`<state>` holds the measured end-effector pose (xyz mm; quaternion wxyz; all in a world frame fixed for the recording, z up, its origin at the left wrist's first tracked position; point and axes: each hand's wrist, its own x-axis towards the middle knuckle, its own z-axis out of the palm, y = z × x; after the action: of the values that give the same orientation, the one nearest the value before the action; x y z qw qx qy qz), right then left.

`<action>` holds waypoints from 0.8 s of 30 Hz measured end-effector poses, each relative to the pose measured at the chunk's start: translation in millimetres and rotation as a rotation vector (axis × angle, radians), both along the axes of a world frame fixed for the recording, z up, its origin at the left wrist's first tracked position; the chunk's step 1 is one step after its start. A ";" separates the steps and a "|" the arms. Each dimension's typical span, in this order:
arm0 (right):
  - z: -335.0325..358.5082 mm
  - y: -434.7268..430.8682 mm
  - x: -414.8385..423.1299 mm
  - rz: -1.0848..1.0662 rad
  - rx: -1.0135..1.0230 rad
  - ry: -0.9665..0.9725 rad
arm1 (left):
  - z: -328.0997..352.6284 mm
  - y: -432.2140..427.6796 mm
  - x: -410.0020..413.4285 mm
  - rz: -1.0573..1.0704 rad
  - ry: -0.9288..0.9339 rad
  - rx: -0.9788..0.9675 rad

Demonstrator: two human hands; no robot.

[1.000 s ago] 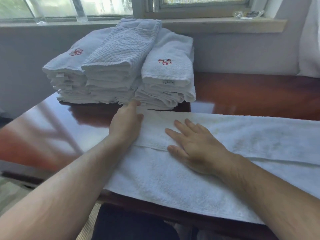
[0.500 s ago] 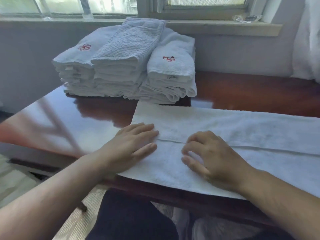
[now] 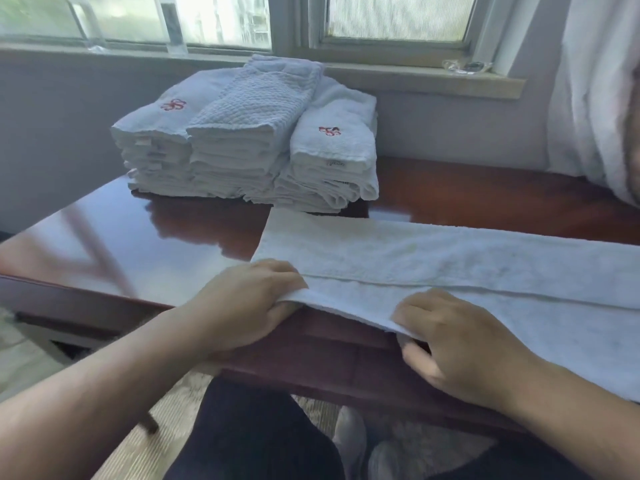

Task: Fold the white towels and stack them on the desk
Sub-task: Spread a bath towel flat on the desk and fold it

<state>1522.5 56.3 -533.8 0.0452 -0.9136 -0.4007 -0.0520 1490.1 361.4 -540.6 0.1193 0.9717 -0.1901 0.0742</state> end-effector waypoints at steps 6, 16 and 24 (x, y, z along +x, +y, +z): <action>26.4 -17.3 49.7 -0.385 -0.034 0.112 | 26.3 -1.3 42.7 0.222 -0.017 0.042; 38.4 -7.7 145.7 -0.394 0.016 0.107 | 41.5 8.2 132.0 0.314 0.028 0.227; 19.9 3.9 189.0 -0.396 0.067 0.221 | 21.2 -0.7 154.8 0.349 -0.053 0.441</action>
<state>1711.5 60.2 -513.9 0.1080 -0.9726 -0.2042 0.0272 1644.9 360.7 -519.4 -0.1146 0.9899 -0.0346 0.0756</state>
